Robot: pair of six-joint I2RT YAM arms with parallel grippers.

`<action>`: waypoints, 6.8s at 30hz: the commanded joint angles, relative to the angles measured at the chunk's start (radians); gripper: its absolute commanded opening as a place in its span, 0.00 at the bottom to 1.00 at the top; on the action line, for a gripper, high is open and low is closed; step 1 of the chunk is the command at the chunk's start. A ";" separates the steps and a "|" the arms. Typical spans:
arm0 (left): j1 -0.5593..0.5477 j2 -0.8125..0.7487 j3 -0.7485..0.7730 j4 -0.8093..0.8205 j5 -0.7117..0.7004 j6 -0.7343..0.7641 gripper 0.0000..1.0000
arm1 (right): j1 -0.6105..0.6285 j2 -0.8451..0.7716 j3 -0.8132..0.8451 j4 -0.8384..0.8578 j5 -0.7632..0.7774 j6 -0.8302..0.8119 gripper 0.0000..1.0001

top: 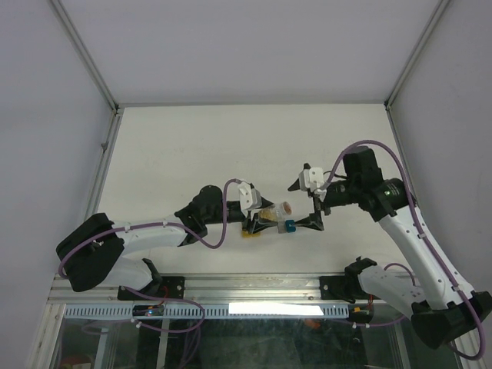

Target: Sort the pills into containers

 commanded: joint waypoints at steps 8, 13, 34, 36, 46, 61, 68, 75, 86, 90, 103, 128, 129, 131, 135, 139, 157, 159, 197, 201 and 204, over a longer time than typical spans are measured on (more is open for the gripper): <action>0.011 -0.017 -0.011 0.074 0.027 -0.028 0.00 | -0.009 0.072 -0.042 0.222 0.168 0.860 0.93; 0.011 -0.026 -0.017 0.074 0.024 -0.034 0.00 | -0.008 0.137 -0.039 0.228 0.155 0.915 0.86; 0.011 -0.044 -0.015 0.058 0.011 -0.022 0.00 | 0.030 0.176 -0.039 0.197 0.165 0.913 0.62; 0.011 -0.044 -0.016 0.057 0.010 -0.022 0.00 | 0.034 0.178 -0.038 0.192 0.161 0.910 0.59; 0.011 -0.044 -0.018 0.058 -0.001 -0.022 0.00 | 0.043 0.177 -0.028 0.176 0.149 0.891 0.52; 0.011 -0.049 -0.015 0.035 0.019 -0.007 0.00 | 0.051 0.189 0.070 0.050 0.089 0.500 0.01; 0.011 -0.036 -0.005 0.028 0.040 -0.002 0.00 | 0.055 0.137 0.076 -0.071 0.035 -0.315 0.00; 0.011 -0.023 0.006 0.014 0.040 0.007 0.00 | 0.059 0.162 0.083 -0.107 0.087 -0.674 0.00; 0.015 -0.015 0.000 0.022 0.036 0.009 0.00 | 0.058 0.095 0.006 0.022 0.020 -0.425 0.49; 0.017 -0.023 -0.007 0.022 0.034 0.008 0.00 | 0.058 0.064 0.010 0.050 0.035 -0.244 0.99; 0.018 -0.049 -0.025 0.038 0.023 0.001 0.00 | 0.049 0.140 0.072 0.060 0.194 0.835 0.94; 0.019 -0.064 -0.033 0.053 0.007 -0.003 0.00 | 0.056 0.257 0.037 0.075 0.147 0.928 0.66; 0.018 -0.065 -0.033 0.053 0.006 -0.003 0.00 | 0.058 0.259 0.037 0.074 0.148 0.928 0.66; 0.019 -0.066 -0.033 0.052 0.007 -0.003 0.00 | 0.061 0.261 0.037 0.071 0.149 0.925 0.66; 0.019 -0.068 -0.034 0.051 0.004 -0.003 0.00 | 0.065 0.259 0.037 0.062 0.139 0.915 0.61; 0.019 -0.068 -0.033 0.050 0.002 -0.001 0.00 | 0.066 0.257 0.041 0.053 0.132 0.902 0.52; 0.019 -0.058 -0.017 0.011 0.026 0.012 0.00 | 0.078 0.139 0.050 0.026 0.022 -0.177 0.17; 0.021 -0.054 -0.014 0.009 0.029 0.013 0.00 | 0.079 0.139 0.043 0.010 0.034 -0.329 0.16; 0.030 -0.028 -0.022 0.051 0.044 -0.007 0.00 | 0.073 -0.038 -0.053 0.235 0.103 0.348 0.84; 0.029 -0.031 -0.029 0.064 0.038 -0.009 0.00 | 0.043 -0.001 -0.048 0.269 0.227 0.860 0.86; 0.030 -0.028 -0.028 0.074 0.034 -0.010 0.00 | -0.008 0.083 -0.007 0.158 0.135 0.891 0.86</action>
